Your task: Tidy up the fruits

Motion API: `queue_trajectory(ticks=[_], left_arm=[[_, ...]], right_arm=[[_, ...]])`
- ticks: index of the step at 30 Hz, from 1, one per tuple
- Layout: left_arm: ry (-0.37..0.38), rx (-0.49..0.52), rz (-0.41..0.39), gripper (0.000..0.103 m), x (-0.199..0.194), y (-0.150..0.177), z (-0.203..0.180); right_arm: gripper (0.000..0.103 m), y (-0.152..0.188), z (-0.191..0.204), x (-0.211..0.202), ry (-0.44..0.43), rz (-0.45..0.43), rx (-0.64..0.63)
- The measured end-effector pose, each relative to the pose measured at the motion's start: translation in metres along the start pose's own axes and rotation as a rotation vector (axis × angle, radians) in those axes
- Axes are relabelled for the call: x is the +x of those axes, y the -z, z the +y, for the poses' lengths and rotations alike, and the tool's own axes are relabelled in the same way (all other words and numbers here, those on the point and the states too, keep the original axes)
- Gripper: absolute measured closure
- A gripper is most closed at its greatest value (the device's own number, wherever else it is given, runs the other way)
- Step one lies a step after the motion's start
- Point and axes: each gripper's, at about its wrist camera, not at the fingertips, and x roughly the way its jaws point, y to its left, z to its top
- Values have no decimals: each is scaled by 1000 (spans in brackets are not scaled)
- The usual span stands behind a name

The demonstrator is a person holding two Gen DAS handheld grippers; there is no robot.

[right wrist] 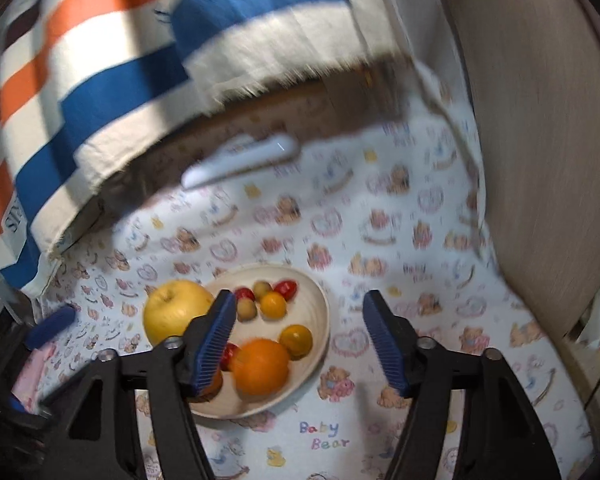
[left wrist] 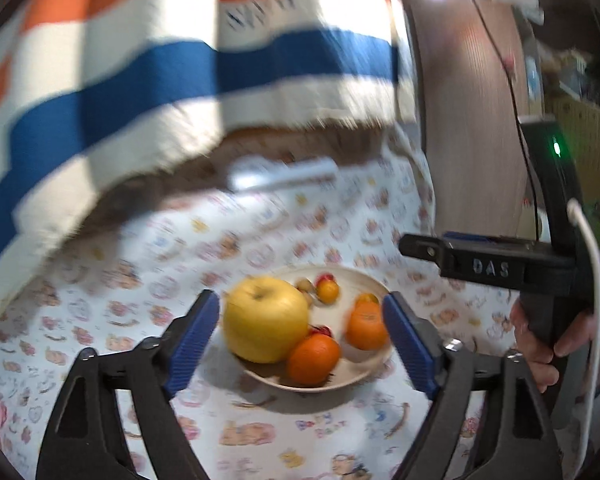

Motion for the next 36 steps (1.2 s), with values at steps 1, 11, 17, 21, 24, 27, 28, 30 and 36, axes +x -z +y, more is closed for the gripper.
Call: queue_trajectory(ticks=[1, 11, 17, 21, 24, 27, 28, 30, 36], left_arm=[[-9, -8, -27, 9, -7, 0, 5], [-56, -71, -145, 0, -38, 25, 35], [-81, -97, -135, 0, -40, 43, 49], [-108, -126, -155, 0, -40, 52, 57], [-122, -143, -154, 0, -38, 57, 61], [-149, -178, -150, 0, -37, 58, 67], [-149, -185, -138, 0, -35, 58, 69], [-169, -180, -102, 0, -28, 58, 68], [-179, -160, -100, 0, -27, 60, 63]], right_arm=[[19, 1, 6, -7, 5, -31, -17], [1, 27, 45, -42, 30, -212, -198], [1, 43, 51, -33, 27, -185, -213], [1, 51, 56, -31, 65, -202, -242], [1, 51, 58, -32, 70, -208, -248], [1, 52, 58, -31, 80, -201, -251], [1, 52, 59, -31, 85, -202, -251], [1, 52, 59, -31, 93, -202, -249], [1, 52, 58, -31, 98, -203, -244]])
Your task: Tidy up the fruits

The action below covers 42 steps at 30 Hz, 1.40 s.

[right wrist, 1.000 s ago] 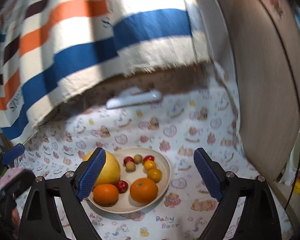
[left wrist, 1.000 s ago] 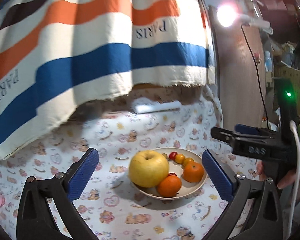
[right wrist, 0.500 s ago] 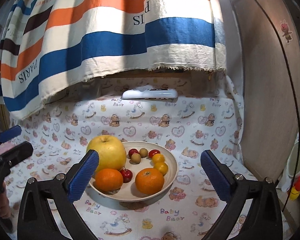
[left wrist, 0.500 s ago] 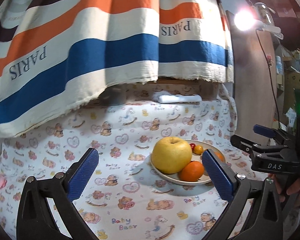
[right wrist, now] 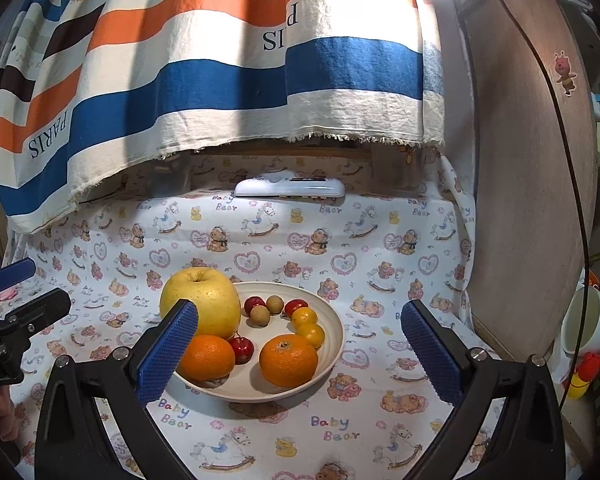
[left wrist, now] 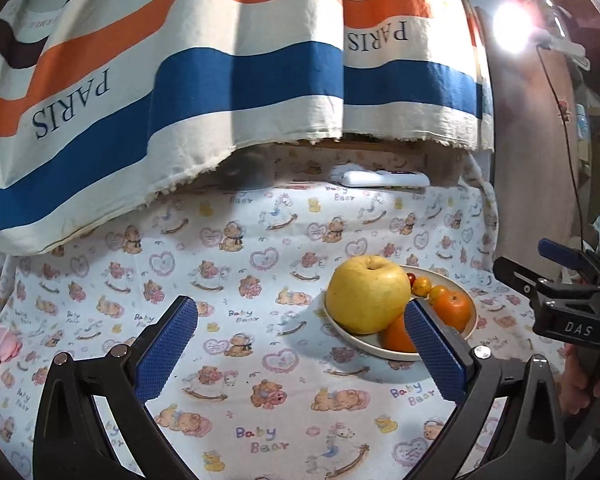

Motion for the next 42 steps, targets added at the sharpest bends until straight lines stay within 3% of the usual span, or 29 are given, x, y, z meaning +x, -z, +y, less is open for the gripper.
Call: queue_trajectory(ticks=[42], left_arm=[[16, 6, 9, 0, 0, -1, -2]], right_arm=[[1, -3, 2, 1, 1, 3, 1]])
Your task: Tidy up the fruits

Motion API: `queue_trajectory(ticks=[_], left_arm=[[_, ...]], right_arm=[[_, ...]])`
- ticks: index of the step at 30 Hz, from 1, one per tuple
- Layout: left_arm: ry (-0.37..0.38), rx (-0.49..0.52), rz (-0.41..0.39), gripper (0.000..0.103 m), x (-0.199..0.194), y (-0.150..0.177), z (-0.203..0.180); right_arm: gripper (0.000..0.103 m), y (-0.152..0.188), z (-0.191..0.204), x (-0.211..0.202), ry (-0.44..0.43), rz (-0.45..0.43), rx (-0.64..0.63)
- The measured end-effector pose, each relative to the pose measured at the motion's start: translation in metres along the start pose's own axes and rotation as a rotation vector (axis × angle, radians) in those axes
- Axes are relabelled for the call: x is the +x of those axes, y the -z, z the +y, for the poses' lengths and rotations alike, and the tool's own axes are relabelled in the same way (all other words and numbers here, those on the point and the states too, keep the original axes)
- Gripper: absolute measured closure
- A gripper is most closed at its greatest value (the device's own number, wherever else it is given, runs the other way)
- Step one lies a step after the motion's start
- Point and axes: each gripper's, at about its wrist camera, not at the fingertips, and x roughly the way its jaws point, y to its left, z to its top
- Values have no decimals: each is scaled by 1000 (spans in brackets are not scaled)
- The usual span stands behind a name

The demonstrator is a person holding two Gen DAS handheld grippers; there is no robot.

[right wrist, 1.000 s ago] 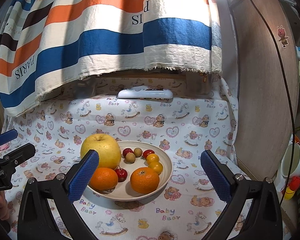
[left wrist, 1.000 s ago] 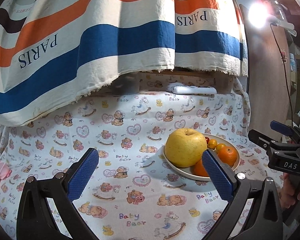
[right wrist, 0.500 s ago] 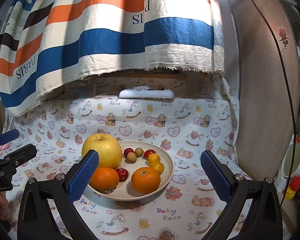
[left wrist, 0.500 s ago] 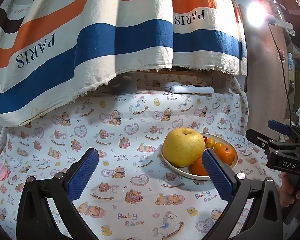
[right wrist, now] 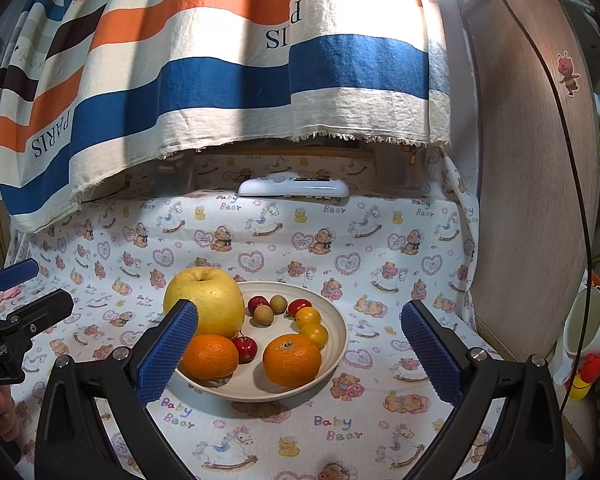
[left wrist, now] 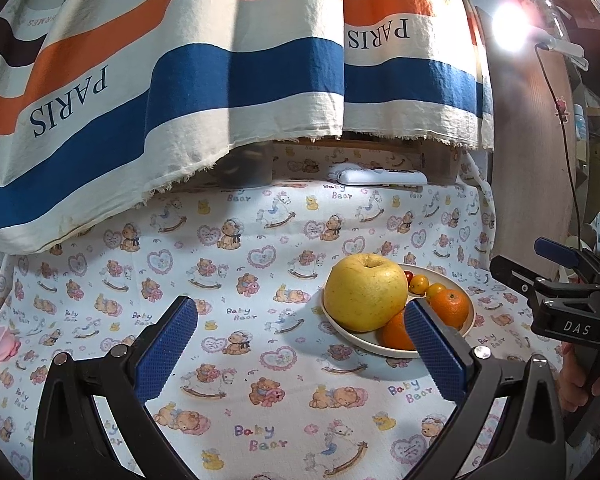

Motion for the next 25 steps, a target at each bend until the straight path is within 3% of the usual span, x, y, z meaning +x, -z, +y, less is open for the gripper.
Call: queue_trajectory(ticks=[25], left_arm=[[-4, 3, 7, 0, 0, 1, 0]], right_arm=[[1, 0, 0, 0, 0, 0, 0]])
